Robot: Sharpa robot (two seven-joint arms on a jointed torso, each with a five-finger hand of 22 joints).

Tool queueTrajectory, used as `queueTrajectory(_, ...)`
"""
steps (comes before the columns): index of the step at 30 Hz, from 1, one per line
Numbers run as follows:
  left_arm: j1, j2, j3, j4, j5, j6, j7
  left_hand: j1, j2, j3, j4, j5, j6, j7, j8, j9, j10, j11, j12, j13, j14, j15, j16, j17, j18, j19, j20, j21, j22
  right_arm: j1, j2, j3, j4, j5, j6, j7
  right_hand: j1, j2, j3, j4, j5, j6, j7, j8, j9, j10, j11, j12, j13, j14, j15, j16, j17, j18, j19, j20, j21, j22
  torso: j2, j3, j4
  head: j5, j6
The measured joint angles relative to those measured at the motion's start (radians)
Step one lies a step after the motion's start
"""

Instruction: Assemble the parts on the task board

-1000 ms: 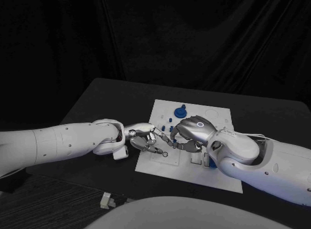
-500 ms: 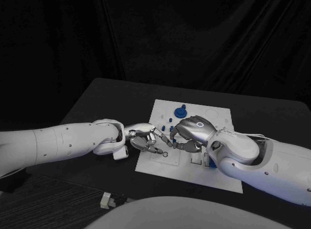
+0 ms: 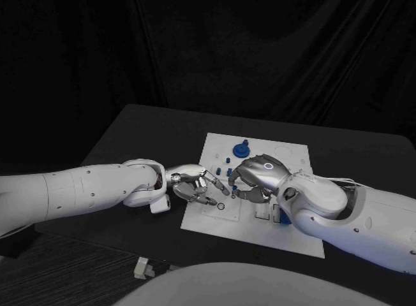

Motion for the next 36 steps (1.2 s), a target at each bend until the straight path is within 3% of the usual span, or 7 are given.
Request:
queueTrajectory(2,0.000,-0.002,0.000,0.000,0.000,0.000,0.000,0.000,0.000,0.000,0.000,0.000,0.000,0.000,0.000,0.000,0.000,0.000,0.000,0.000,0.000,0.000,0.000,0.000,0.000,0.000,0.000,0.000,0.000,0.000,-0.001,0.000,-0.001,0.000,0.000,0.003,-0.001,-0.001,0.016,0.003,0.000,-0.001,-0.001,-0.002,0.009,-0.015,-0.003,-0.080,0.000,0.000,0.000,-0.041,0.000,0.016,-0.017,-0.005,-0.042,0.000,0.000,0.0000,0.0001,0.000,0.000)
queueTrajectory(4,0.000,-0.004,0.000,0.000,0.000,0.000,-0.001,0.000,0.000,0.000,0.000,0.000,0.000,0.000,0.000,0.000,0.000,0.000,0.000,0.000,0.000,0.000,0.000,0.000,0.000,0.000,0.000,0.000,0.000,0.000,-0.001,0.000,-0.002,0.000,0.000,0.007,-0.009,-0.009,0.030,0.006,0.000,-0.005,0.003,-0.003,0.019,-0.051,-0.004,-0.139,0.000,-0.003,-0.003,-0.072,0.000,0.016,-0.027,-0.009,-0.071,0.000,0.000,0.0000,0.0001,0.001,0.000)
queueTrajectory(7,0.000,-0.006,0.000,0.001,0.000,0.000,-0.001,0.000,0.000,0.000,0.000,0.000,0.000,0.000,0.000,0.000,0.000,0.000,0.000,0.000,0.000,0.000,0.000,0.000,0.000,0.000,0.000,0.000,0.000,0.000,-0.002,0.000,-0.003,0.000,0.000,0.011,-0.019,-0.019,0.059,0.010,0.000,-0.012,0.003,-0.003,0.030,-0.189,-0.005,-0.344,-0.040,-0.003,-0.003,-0.126,0.000,0.031,-0.054,-0.007,-0.135,0.000,0.000,0.0000,0.0000,0.001,0.000)
queueTrajectory(19,0.000,-0.010,0.000,0.001,0.000,0.000,-0.003,0.000,0.000,0.000,0.000,0.000,0.000,0.000,0.000,0.001,0.000,0.000,0.000,0.000,0.000,0.000,0.000,0.000,0.000,0.000,0.000,0.000,0.000,-0.003,-0.006,0.000,-0.010,0.000,-0.001,0.026,-0.026,-0.035,0.090,0.014,0.000,-0.012,0.003,-0.003,0.050,-0.316,-0.004,-0.586,-0.214,-0.003,-0.003,-0.186,0.000,0.031,-0.078,-0.007,-0.220,0.000,0.000,0.0000,0.0000,-0.001,0.000)
queueTrajectory(23,0.000,-0.010,0.000,0.001,0.000,0.000,-0.003,0.000,0.000,0.000,0.000,0.000,0.000,0.000,0.000,0.001,-0.001,0.001,0.000,0.001,0.000,0.000,0.000,0.000,0.000,0.000,0.000,0.000,0.000,-0.005,-0.006,0.000,-0.010,0.000,-0.002,0.029,-0.035,-0.051,0.111,0.021,0.000,-0.010,0.005,-0.002,0.063,-0.459,0.001,-0.830,-0.402,-0.003,-0.003,-0.190,0.000,0.031,-0.078,-0.007,-0.235,0.000,0.000,-0.0001,0.0000,-0.001,0.000)
queueTrajectory(34,0.000,-0.010,0.000,0.001,-0.001,0.001,-0.005,0.000,0.000,0.000,0.000,0.000,0.000,0.000,0.000,0.001,-0.002,0.002,0.000,0.001,0.000,0.000,0.000,0.001,0.000,0.000,0.000,0.000,0.000,-0.007,-0.007,0.000,-0.011,0.000,-0.004,0.031,-0.050,-0.067,0.129,0.031,0.000,-0.018,0.014,0.001,0.079,-0.507,0.024,-1.033,-0.582,0.000,0.011,-0.194,0.000,0.032,-0.075,0.008,-0.257,0.000,0.000,0.0000,0.0000,-0.001,0.000)
queueTrajectory(36,0.000,-0.010,0.000,0.001,-0.001,0.001,-0.005,0.000,0.000,0.000,0.000,0.000,0.000,0.000,0.000,0.001,-0.002,0.002,0.000,0.001,0.000,0.000,0.000,0.001,0.000,0.000,0.000,0.000,0.000,-0.007,-0.008,0.000,-0.011,0.000,-0.004,0.031,-0.050,-0.067,0.129,0.031,0.000,-0.020,0.016,-0.007,0.079,-0.513,0.030,-1.052,-0.601,-0.002,0.013,-0.194,0.000,0.047,-0.076,0.009,-0.259,0.000,0.000,0.0000,0.0000,-0.001,0.000)
